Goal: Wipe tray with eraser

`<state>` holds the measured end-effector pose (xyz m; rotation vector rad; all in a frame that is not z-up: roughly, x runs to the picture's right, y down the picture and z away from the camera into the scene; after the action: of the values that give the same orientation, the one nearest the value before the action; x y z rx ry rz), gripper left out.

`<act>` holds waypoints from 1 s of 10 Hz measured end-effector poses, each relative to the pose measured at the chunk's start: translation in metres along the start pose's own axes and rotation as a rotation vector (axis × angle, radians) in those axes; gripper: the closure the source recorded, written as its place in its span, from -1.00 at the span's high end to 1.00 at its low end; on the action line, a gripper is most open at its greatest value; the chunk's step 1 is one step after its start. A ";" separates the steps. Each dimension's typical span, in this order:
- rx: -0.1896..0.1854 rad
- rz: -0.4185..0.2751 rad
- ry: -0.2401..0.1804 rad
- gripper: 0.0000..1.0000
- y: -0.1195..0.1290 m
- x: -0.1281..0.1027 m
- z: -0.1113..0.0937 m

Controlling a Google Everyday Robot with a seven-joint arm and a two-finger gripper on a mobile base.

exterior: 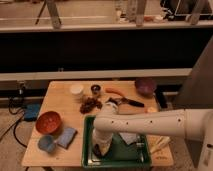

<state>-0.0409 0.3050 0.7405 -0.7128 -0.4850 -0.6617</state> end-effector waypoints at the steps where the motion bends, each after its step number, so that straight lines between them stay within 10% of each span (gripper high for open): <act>1: 0.001 -0.007 -0.003 -1.00 -0.003 -0.002 0.001; 10: 0.082 0.050 0.009 -1.00 -0.070 0.034 -0.005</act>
<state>-0.0651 0.2479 0.7882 -0.6424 -0.4823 -0.5944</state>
